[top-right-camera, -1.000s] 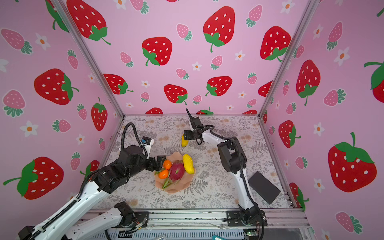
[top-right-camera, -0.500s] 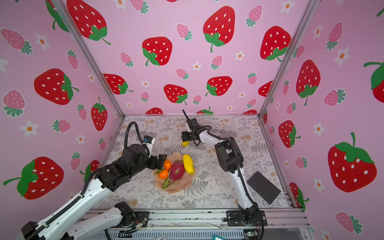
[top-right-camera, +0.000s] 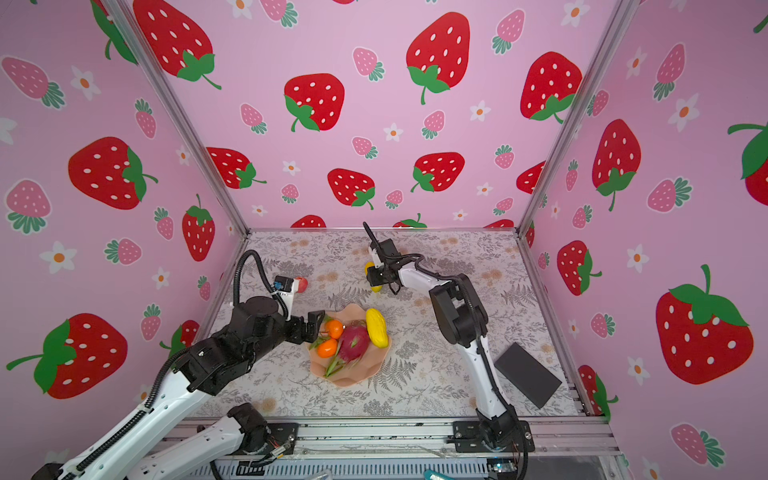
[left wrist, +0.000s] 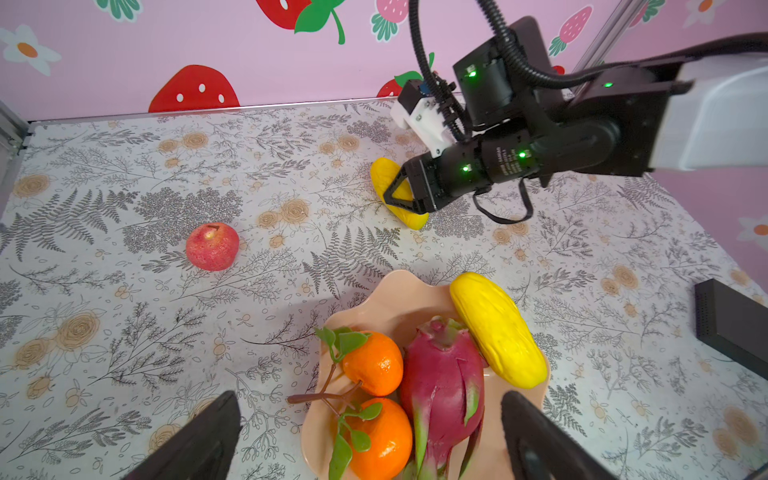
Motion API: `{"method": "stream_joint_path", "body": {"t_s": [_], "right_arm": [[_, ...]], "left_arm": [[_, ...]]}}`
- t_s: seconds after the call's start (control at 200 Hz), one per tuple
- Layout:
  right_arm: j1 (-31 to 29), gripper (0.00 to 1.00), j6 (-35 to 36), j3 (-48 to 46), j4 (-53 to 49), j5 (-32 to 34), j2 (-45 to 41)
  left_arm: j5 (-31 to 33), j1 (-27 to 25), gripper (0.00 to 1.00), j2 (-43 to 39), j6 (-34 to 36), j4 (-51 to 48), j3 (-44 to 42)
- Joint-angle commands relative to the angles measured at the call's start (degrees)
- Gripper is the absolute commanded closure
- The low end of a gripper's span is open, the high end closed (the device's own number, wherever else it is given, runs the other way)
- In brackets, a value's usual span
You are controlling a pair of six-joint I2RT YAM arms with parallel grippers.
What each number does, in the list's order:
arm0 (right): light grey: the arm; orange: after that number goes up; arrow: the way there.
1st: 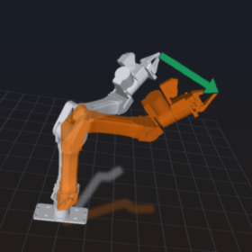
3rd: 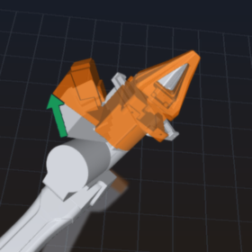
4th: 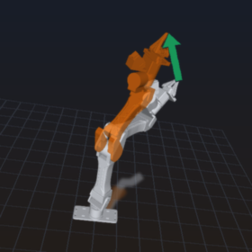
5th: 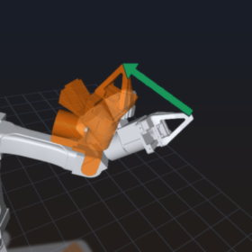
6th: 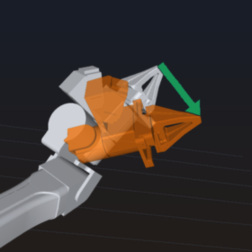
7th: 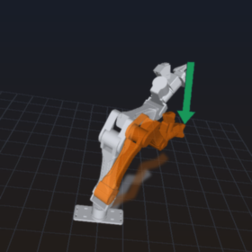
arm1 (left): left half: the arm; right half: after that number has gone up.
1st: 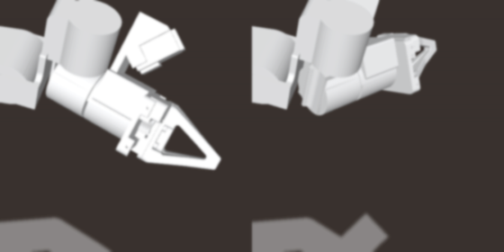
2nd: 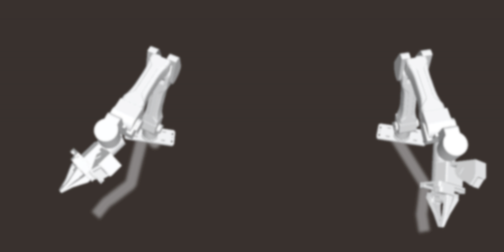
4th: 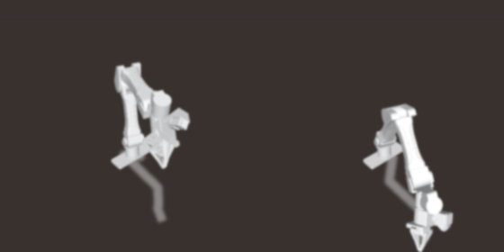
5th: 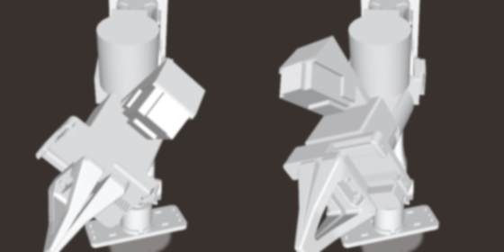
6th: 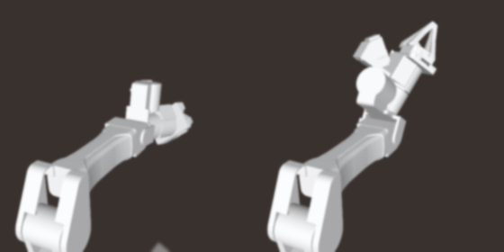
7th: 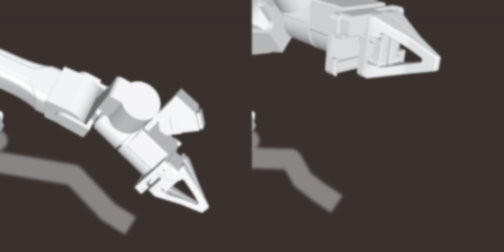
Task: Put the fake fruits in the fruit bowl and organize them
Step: 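Move the right gripper to the second yellow fruit and grasp it, then carry the second yellow fruit over the bowl's near edge with the right gripper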
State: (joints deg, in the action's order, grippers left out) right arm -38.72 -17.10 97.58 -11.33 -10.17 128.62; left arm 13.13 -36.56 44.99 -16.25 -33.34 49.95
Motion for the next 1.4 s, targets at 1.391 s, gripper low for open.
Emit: {"method": "stream_joint_path", "body": {"t_s": [1.391], "right_arm": [[-27.92, 0.58, 76.53, -50.05, 12.31, -9.57, -43.31]], "left_arm": [[-25.34, 6.50, 0.01, -1.34, -6.55, -28.97, 10.60]]}}
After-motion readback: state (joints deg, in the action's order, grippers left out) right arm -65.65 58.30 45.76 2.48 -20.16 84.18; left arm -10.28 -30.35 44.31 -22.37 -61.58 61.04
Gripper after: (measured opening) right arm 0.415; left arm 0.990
